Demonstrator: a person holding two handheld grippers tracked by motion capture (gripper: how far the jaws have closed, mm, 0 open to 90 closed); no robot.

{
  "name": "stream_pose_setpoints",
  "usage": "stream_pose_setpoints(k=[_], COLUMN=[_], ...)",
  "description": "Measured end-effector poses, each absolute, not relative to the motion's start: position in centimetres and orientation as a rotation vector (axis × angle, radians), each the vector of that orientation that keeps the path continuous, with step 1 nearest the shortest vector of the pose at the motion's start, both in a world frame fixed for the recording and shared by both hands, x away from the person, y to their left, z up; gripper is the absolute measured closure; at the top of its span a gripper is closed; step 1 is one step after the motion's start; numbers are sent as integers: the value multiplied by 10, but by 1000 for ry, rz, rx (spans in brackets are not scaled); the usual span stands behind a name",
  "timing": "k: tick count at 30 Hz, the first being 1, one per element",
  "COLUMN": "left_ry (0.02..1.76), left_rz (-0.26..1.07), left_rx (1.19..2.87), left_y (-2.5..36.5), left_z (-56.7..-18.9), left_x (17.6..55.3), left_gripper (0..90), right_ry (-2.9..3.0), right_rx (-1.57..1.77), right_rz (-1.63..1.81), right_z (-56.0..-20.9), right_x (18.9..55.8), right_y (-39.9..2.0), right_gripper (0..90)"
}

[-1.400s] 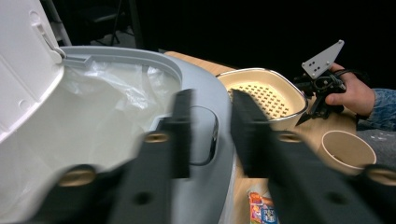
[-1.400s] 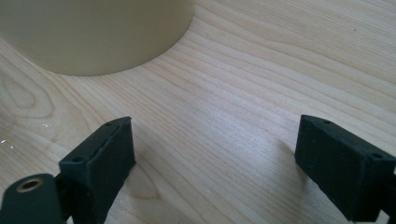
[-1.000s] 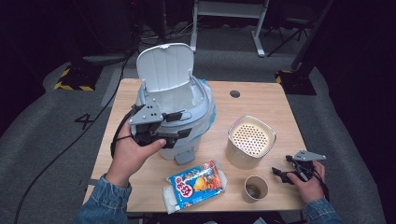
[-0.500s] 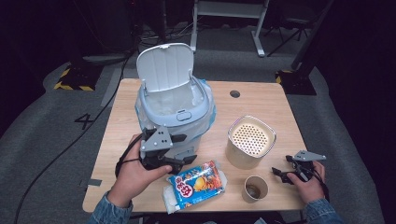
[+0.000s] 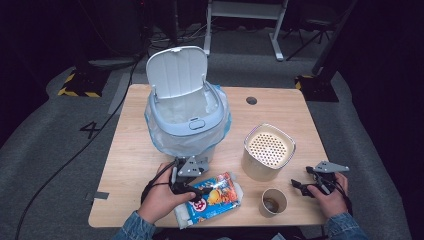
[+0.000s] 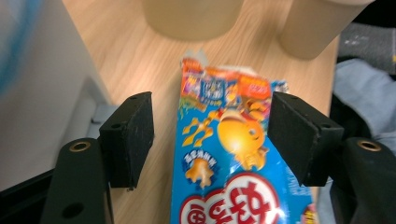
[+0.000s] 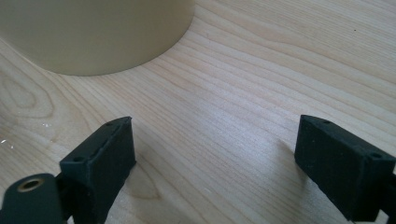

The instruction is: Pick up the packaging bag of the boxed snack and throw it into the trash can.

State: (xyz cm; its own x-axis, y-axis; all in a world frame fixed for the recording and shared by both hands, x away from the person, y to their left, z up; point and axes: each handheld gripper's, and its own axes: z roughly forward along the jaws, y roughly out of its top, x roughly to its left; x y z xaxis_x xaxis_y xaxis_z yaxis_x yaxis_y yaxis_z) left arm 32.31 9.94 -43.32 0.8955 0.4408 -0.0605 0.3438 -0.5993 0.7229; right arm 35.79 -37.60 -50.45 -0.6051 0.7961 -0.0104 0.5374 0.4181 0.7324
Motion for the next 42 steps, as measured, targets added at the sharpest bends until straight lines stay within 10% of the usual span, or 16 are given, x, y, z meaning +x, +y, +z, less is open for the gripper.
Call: stream_pose_setpoints(k=[16,26,42], left_ry=[697,716,594], left_rz=[15,-65,25], left_rx=[2372,2395,2080], left_y=[90,90,121], left_z=[-477,-478,-430], left_x=[344,346,333], left_gripper=[413,774,886], right_ry=[2321,2321,2321], right_rx=[1145,1145,1145], right_rz=[1005,1004,1004], right_z=[-505,-504,-504], right_x=[358,358,358], right_y=[-376,-376,-376], right_gripper=[123,122,123])
